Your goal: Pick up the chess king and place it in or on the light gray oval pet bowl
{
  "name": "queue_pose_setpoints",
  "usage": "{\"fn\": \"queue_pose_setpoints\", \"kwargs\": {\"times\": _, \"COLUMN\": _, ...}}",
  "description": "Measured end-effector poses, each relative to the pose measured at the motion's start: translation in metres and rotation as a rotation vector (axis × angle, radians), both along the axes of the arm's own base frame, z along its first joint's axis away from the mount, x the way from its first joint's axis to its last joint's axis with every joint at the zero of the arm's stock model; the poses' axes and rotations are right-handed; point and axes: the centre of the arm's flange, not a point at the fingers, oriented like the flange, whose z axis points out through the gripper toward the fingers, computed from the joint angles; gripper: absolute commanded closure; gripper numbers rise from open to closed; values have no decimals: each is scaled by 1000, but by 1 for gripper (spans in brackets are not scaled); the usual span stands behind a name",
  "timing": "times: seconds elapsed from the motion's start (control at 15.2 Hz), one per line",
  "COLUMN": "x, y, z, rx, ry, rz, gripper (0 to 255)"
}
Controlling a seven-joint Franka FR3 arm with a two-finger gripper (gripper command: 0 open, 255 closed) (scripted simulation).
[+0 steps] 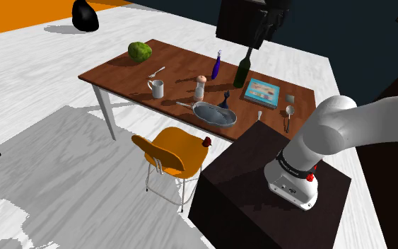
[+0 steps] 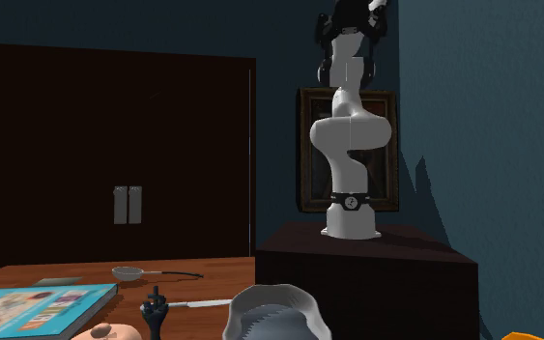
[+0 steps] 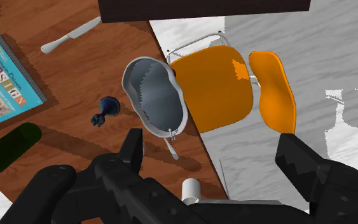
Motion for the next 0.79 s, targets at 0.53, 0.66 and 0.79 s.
{"fn": "queue_pose_setpoints", "kwargs": {"times": 0.53, "x": 33, "y": -43, "z": -58, "rx": 7, "ry": 12, "rz": 6, "gripper": 0}}
{"fn": "queue_pose_setpoints", "kwargs": {"times": 0.66, "x": 46, "y": -61, "z": -78, "rx": 10, "ry": 15, "rz": 8, "gripper": 0}}
{"fn": "queue_pose_setpoints", "kwargs": {"times": 0.79, "x": 56, "y": -78, "z": -94, "rx": 12, "ry": 18, "rz": 11, "gripper": 0}}
